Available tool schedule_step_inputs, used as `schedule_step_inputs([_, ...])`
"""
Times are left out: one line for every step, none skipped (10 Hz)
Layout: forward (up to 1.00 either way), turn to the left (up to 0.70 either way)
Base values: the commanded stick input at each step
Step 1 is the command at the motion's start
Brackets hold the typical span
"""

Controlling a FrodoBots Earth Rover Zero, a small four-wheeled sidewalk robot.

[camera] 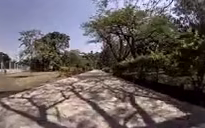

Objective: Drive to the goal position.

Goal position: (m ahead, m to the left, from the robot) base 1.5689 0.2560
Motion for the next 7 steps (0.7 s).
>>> schedule_step_inputs([0.7, -0.25])
schedule_step_inputs([0.7, -0.35])
schedule_step_inputs([0.7, -0.35])
schedule_step_inputs([0.7, -0.26])
schedule_step_inputs([0.7, -0.08])
schedule_step_inputs([0.7, 0.0])
schedule_step_inputs([0.7, 0.0])
